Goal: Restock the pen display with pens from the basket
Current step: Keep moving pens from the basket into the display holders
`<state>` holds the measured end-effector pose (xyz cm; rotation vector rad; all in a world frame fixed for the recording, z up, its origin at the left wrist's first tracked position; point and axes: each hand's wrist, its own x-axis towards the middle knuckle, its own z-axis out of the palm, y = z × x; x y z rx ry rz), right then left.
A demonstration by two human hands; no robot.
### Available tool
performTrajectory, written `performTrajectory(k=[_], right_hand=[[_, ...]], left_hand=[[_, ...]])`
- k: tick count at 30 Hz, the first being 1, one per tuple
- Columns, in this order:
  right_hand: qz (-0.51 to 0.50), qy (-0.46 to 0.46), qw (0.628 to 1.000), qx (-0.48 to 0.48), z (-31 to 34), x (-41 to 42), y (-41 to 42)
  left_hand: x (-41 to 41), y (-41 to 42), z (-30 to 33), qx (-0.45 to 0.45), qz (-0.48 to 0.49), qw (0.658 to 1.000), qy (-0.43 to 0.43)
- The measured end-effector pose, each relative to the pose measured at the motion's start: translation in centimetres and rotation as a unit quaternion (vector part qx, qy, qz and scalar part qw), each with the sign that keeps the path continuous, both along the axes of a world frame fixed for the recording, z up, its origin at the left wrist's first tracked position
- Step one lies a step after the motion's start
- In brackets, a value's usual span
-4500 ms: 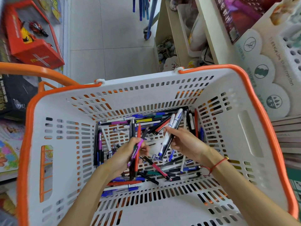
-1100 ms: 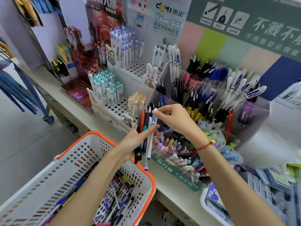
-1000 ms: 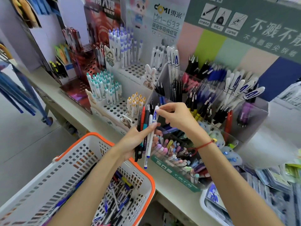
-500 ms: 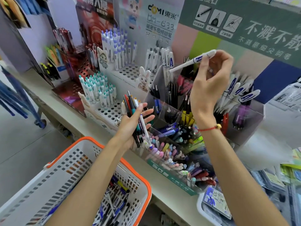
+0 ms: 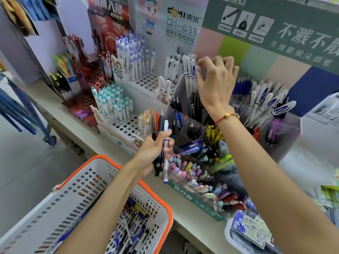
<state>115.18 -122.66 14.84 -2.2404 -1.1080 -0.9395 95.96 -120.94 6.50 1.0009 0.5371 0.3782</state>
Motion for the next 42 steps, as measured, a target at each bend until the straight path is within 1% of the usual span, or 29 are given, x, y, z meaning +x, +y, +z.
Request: performTrajectory(k=[2,3,4,5,6,7,8,9,10,12,14,16,17,19,20,22,23,25,26,27,29,32,34,37,40,42], right_hand=[[-0.009,-0.007,1.0,0.024,0.4,-0.9,-0.1],[0.008,0.003,0.999,0.043,0.5,-1.8,-0.5],[0.04,0.044,0.997,0.047,0.4,-2.9,-1.1],[0.079,0.123,0.989,0.022,0.1,-4.3,-1.9],[0.113,0.226,0.967,-0.041,-0.3,-5.7,-2.7],[0.13,0.32,0.93,-0.125,-0.8,-6.8,-3.3],[0.135,0.378,0.894,-0.197,-1.6,-7.6,-3.8],[0.135,0.4,0.877,-0.229,-2.4,-8.0,-4.1],[0.132,0.404,0.876,-0.227,-2.9,-7.9,-4.2],[0.126,0.428,0.876,-0.183,-3.0,-7.5,-4.5],[0.135,0.503,0.839,-0.155,-2.8,-6.8,-4.8],[0.146,0.556,0.804,-0.154,-2.4,-6.4,-5.2],[0.153,0.57,0.795,-0.143,-2.1,-6.3,-5.5],[0.169,0.589,0.786,-0.079,-1.7,-6.0,-5.9],[0.176,0.586,0.791,-0.027,-1.5,-5.8,-6.0],[0.185,0.527,0.822,0.111,-1.0,-5.4,-6.0],[0.19,0.478,0.836,0.192,-0.6,-5.2,-5.9],[0.191,0.369,0.843,0.342,0.5,-4.8,-5.6],[0.183,0.316,0.848,0.385,1.0,-4.5,-5.4],[0.173,0.267,0.857,0.405,1.5,-4.2,-5.2],[0.165,0.195,0.879,0.403,2.0,-3.6,-4.6],[0.166,0.135,0.912,0.349,2.3,-2.4,-3.3],[0.161,0.121,0.928,0.312,2.5,-1.9,-2.5],[0.167,0.132,0.936,0.279,2.6,-1.2,-1.6],[0.149,0.123,0.966,0.171,2.2,-0.3,-1.0],[0.105,0.077,0.988,0.088,1.6,0.4,-0.9]], left_hand=[[-0.3,-0.1,0.0,-0.017,0.001,1.0,-0.007],[-0.4,0.0,-0.1,-0.029,0.005,1.0,-0.008],[-0.5,0.0,-0.1,-0.038,0.012,0.999,-0.008],[-0.5,0.1,-0.2,-0.038,0.018,0.999,0.0],[-0.5,0.2,-0.2,-0.022,0.023,0.999,0.019],[-0.5,0.2,-0.3,0.009,0.025,0.999,0.045],[-0.4,0.1,-0.3,0.046,0.023,0.997,0.064],[-0.4,-0.1,-0.3,0.076,0.019,0.994,0.071],[-0.4,-0.3,-0.2,0.092,0.016,0.993,0.066],[-0.3,-0.7,-0.1,0.096,0.023,0.994,0.044],[-0.2,-0.9,0.1,0.099,0.032,0.994,0.021],[0.1,-1.1,0.1,0.092,0.038,0.995,0.001],[0.3,-1.1,0.1,0.078,0.046,0.996,-0.009],[0.7,-1.1,0.3,0.035,0.069,0.997,-0.024],[0.9,-1.0,0.4,0.017,0.085,0.996,-0.026],[1.3,-0.5,0.6,-0.007,0.118,0.993,-0.016],[1.4,-0.2,0.7,-0.011,0.127,0.992,-0.006],[1.3,0.3,0.8,0.012,0.128,0.991,0.028],[1.2,0.5,0.8,0.031,0.122,0.991,0.044],[1.1,0.6,0.7,0.045,0.115,0.991,0.053],[1.1,0.6,0.7,0.042,0.102,0.992,0.053],[1.1,0.4,0.6,0.004,0.097,0.994,0.042],[1.1,0.3,0.6,-0.027,0.103,0.994,0.028],[0.9,0.3,0.7,-0.051,0.115,0.992,0.005],[0.6,0.3,0.9,-0.045,0.119,0.992,-0.011],[0.4,0.3,1.1,-0.04,0.113,0.993,-0.015]])
